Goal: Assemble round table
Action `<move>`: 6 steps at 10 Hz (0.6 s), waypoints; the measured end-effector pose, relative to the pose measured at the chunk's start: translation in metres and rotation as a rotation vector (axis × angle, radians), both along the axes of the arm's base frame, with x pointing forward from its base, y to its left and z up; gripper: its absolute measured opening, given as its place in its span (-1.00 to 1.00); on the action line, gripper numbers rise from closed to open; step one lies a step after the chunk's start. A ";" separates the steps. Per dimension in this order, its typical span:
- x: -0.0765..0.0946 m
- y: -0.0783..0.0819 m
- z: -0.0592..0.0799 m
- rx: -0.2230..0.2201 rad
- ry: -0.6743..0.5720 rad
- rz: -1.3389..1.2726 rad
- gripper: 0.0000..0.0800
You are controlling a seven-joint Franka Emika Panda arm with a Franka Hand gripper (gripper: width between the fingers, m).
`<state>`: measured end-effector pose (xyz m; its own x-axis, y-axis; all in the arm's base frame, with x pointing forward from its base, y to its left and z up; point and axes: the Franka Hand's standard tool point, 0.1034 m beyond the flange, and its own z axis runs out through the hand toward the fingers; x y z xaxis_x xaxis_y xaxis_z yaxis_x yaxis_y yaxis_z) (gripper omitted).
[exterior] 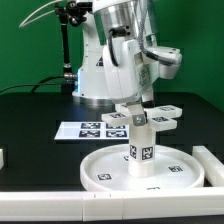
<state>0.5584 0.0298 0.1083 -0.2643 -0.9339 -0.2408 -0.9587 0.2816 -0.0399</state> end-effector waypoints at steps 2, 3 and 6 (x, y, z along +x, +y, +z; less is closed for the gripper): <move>0.003 0.003 0.018 0.007 -0.021 0.047 0.62; 0.004 0.005 0.027 0.010 -0.036 0.075 0.62; 0.003 0.005 0.024 -0.001 -0.049 0.155 0.62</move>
Offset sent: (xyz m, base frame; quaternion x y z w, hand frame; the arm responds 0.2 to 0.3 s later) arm 0.0000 0.0000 0.0000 0.0000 0.0000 -0.0650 0.9979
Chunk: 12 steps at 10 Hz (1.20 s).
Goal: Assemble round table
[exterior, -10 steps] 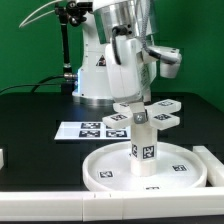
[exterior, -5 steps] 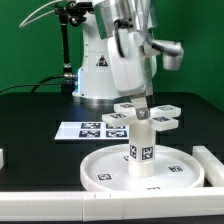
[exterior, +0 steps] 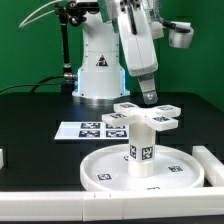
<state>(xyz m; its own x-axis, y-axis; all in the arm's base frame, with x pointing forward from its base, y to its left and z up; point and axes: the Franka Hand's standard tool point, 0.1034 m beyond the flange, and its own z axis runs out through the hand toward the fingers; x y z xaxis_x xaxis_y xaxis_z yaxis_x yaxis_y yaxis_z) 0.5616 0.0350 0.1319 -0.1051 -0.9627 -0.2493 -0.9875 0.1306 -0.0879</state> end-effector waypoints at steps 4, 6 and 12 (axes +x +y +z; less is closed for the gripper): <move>0.003 0.006 -0.002 -0.056 -0.059 0.548 0.62; 0.004 0.008 -0.002 -0.066 -0.085 0.711 0.62; 0.002 0.012 -0.004 -0.143 -0.171 1.371 0.62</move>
Offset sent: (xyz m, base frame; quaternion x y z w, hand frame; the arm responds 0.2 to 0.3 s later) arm 0.0109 0.0087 0.0000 -0.0702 0.0145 -0.3759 0.9239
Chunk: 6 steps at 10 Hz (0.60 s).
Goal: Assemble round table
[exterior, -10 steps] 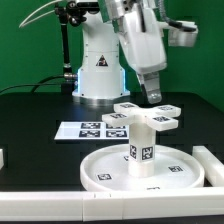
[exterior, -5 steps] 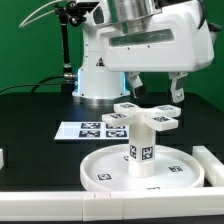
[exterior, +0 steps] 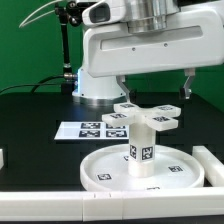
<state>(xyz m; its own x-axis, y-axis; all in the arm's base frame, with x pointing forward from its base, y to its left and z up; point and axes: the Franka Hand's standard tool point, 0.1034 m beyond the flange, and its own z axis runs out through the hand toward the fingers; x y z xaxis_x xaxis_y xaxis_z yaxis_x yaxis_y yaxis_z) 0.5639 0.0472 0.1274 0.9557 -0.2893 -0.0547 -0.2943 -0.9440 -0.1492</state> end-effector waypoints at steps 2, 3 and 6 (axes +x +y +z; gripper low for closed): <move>0.000 0.005 0.000 -0.013 0.001 0.220 0.62; 0.000 0.004 0.000 -0.012 -0.013 0.301 0.62; 0.000 0.003 0.000 -0.007 -0.042 0.490 0.62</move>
Offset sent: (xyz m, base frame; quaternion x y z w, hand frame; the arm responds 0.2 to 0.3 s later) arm 0.0000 0.0000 0.0000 0.0000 0.0000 -0.1938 0.9810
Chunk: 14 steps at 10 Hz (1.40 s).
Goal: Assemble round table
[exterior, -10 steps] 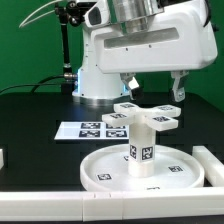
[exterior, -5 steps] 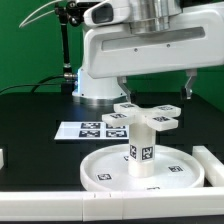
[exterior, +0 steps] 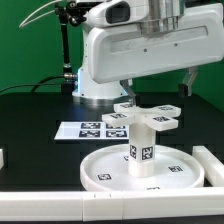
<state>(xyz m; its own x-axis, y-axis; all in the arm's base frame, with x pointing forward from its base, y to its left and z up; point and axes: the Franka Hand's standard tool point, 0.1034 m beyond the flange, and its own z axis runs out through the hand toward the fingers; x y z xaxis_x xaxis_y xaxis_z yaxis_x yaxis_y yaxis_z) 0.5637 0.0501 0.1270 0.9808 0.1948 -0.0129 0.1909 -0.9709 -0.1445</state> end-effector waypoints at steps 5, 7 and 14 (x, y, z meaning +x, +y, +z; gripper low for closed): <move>0.003 -0.002 0.000 -0.049 -0.077 0.589 0.62; 0.003 -0.004 -0.002 -0.045 -0.089 0.740 0.62; -0.008 -0.018 -0.012 -0.031 -0.096 0.932 0.62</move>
Offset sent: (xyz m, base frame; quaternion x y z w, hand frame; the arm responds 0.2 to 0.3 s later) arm 0.0050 0.0043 0.0009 -0.0476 -0.0127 -0.3404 0.9390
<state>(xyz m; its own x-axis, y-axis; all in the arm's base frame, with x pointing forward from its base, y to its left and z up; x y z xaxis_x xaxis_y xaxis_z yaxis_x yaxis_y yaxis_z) 0.5557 0.0317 0.1150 0.4260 0.9038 0.0418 0.9038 -0.4231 -0.0640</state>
